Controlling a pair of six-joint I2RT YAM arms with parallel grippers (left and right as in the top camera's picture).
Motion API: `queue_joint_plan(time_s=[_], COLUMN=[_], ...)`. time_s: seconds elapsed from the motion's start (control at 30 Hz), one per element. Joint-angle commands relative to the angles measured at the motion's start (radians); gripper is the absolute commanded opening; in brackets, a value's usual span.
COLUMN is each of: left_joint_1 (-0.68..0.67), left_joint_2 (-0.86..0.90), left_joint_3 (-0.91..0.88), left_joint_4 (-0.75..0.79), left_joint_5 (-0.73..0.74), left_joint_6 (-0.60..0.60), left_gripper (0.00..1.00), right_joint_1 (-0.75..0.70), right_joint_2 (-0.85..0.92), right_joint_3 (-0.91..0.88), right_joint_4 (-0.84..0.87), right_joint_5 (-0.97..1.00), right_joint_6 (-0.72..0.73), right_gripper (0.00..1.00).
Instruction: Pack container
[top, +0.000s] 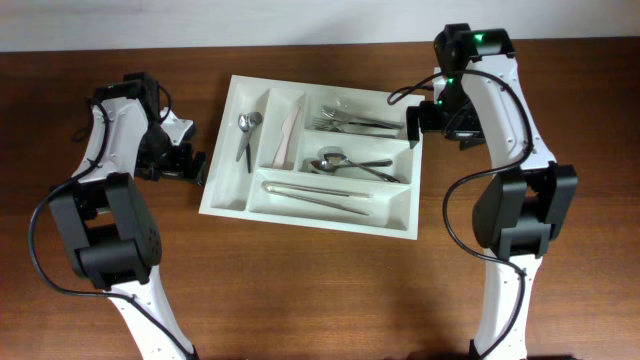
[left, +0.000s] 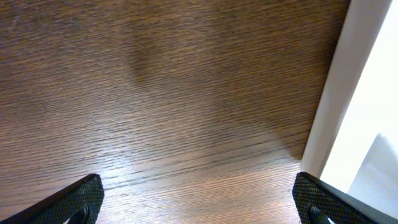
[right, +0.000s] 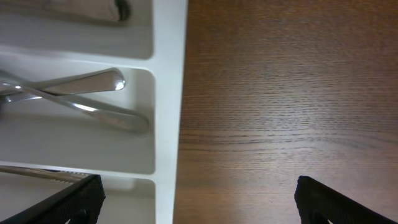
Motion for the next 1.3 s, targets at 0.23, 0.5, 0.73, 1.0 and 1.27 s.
queue_joint_plan(time_s=[0.23, 0.5, 0.73, 1.0, 1.27], left_joint_1=[-0.021, -0.009, -0.013, -0.021, -0.028], left_joint_2=[0.006, 0.006, 0.006, 0.006, 0.006], left_joint_3=[-0.05, -0.067, -0.067, -0.067, -0.067], left_joint_4=[-0.007, 0.007, -0.024, -0.071, -0.107], left_joint_5=[0.038, 0.036, 0.051, 0.116, 0.144], left_joint_6=[0.013, 0.012, 0.004, 0.004, 0.005], left_gripper=[0.99, 1.0, 1.0, 1.0, 1.0], right_joint_1=[-0.071, -0.07, -0.071, -0.071, -0.071], right_joint_2=[-0.013, -0.013, -0.013, -0.013, -0.013], right_joint_3=[-0.011, -0.011, -0.011, -0.011, -0.011], right_joint_4=[-0.009, -0.008, -0.008, -0.002, 0.003], right_joint_5=[0.02, 0.02, 0.02, 0.031, 0.035], right_joint_6=[0.002, 0.002, 0.001, 0.001, 0.001], right_gripper=[0.99, 0.99, 0.99, 0.99, 0.99])
